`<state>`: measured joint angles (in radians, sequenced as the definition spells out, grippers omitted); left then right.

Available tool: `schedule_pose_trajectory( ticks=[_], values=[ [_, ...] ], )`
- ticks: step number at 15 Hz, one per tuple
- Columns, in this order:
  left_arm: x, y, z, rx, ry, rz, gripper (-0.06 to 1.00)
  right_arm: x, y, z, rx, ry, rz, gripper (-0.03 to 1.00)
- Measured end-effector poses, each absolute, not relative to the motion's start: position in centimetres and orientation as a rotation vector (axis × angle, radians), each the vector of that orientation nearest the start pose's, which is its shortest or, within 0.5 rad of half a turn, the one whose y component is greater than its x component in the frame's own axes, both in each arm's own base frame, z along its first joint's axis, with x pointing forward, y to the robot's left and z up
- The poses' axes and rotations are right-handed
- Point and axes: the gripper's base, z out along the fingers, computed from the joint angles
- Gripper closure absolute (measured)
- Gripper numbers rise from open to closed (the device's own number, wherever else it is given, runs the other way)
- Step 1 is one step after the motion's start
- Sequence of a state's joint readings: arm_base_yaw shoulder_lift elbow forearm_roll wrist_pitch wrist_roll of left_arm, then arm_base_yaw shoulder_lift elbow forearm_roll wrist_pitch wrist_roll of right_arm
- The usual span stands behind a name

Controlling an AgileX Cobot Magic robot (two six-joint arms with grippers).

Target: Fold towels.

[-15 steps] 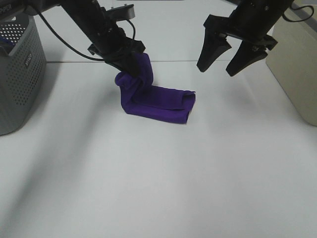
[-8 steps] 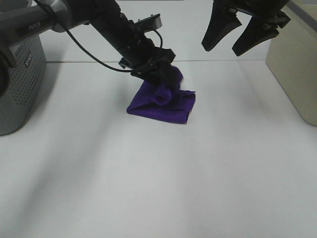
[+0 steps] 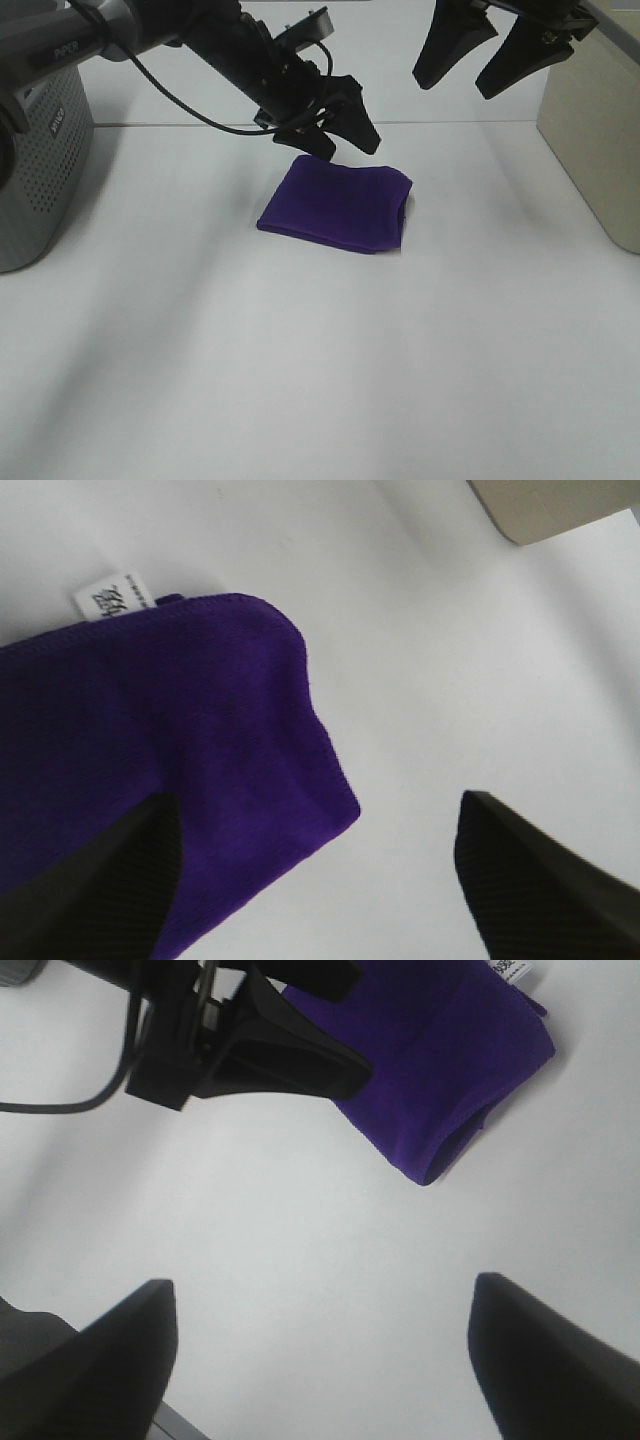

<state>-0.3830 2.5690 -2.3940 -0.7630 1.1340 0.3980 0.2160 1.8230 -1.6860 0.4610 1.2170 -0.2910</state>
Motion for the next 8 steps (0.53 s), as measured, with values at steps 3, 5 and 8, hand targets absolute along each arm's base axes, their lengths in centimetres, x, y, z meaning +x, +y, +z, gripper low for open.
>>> schedule_pose_trajectory(
  ticks=[3, 5, 8],
  values=[
    [49.1, -22.4, 21.2, 0.693, 2.576, -0.754, 0.24, 37.0, 11.9, 31.8, -0.558, 2.710, 0.601, 0.18],
    [49.8, -20.3, 23.3, 0.550, 2.612, -0.489, 0.24, 37.1, 11.6, 31.6, -0.536, 2.728, 0.562, 0.18],
    [50.0, -15.1, 28.9, 0.327, 2.548, -0.251, 0.24, 36.5, 9.9, 32.8, -0.458, 2.748, 0.341, 0.18]
  ],
)
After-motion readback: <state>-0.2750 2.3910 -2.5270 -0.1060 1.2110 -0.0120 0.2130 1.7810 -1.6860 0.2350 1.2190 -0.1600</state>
